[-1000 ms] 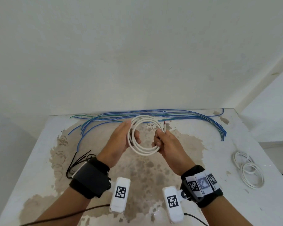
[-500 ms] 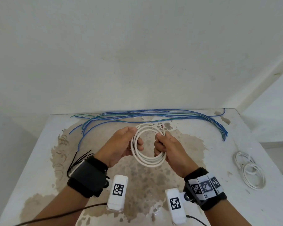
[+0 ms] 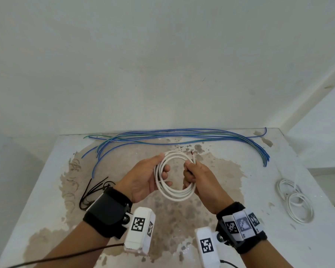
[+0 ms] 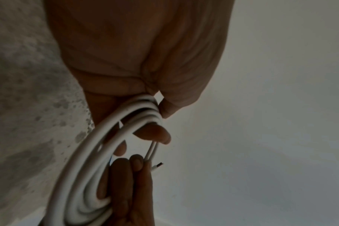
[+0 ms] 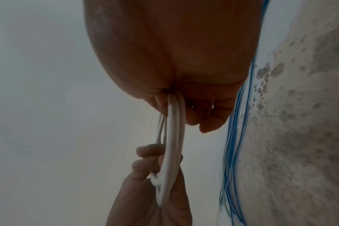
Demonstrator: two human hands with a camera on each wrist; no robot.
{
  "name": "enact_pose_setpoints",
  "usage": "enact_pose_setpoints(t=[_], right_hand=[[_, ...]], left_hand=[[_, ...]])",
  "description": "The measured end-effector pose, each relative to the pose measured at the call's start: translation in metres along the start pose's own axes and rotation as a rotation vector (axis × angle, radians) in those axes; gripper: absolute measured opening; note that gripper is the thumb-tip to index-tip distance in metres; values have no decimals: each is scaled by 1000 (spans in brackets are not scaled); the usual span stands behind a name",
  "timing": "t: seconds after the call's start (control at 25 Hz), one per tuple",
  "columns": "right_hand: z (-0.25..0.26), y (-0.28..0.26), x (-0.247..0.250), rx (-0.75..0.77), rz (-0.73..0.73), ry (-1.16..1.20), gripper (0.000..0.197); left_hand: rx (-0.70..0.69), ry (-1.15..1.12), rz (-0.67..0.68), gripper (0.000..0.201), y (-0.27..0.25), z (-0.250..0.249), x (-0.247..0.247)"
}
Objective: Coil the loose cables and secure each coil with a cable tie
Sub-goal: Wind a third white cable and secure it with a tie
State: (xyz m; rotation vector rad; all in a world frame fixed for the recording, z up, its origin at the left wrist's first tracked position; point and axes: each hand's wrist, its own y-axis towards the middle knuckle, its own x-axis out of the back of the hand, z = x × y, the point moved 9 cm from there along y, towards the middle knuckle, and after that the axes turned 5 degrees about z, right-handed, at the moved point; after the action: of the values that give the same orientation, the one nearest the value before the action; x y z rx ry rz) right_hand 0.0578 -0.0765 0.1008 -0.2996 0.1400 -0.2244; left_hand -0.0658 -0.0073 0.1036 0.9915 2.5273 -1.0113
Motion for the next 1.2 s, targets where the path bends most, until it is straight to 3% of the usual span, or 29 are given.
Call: enact_pose_setpoints(t=[0.2,0.52,0.72,0.96,1.08,1.2], right_hand=[[-1,-3,-4,-6,13,-22,30],[-9,-4,6,-20,-83,20,31],[-14,-10,18,-68,-52,86,30],[0,-10,42,-50,145,72,29],[6,-16,60,-26,177,94,29],[13,-21,76,-5,171,88,29]], left_hand=[[-10,-127,9,26,0,4,1],[-8,-244,181,32,2,10,-10],[83,-360,253,59,4,29,-30],[134,-427,306,41,4,34,-61],[150,-415,324,44,7,39,-82],[121,-451,398,24,10,40,-101]])
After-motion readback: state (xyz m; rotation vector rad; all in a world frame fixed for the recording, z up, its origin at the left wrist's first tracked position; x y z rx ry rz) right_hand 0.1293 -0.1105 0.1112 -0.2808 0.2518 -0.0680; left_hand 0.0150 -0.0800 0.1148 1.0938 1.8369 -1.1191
